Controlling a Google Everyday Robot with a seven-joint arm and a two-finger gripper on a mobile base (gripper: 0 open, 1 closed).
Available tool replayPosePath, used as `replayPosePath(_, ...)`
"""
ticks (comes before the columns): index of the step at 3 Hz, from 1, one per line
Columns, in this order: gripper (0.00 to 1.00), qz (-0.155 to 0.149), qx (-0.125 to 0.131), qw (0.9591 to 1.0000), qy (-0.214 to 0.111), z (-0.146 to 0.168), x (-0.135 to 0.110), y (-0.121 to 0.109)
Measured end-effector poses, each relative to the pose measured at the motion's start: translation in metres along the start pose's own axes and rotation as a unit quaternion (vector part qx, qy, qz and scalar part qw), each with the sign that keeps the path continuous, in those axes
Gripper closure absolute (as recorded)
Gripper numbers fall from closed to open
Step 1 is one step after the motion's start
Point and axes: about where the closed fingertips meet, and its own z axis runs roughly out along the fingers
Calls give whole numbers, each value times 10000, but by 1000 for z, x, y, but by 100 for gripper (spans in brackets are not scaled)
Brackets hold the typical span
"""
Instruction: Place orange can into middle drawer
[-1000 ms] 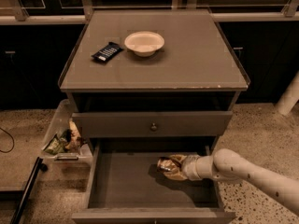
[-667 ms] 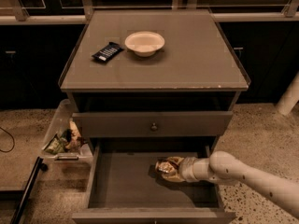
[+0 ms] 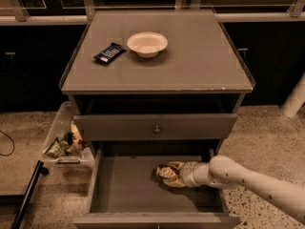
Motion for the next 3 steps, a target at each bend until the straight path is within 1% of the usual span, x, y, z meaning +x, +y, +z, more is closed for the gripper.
replayPosePath(2,34,0,0,10000,0,0,0,0)
replayPosePath(3,12,0,-1,10000,0,0,0,0)
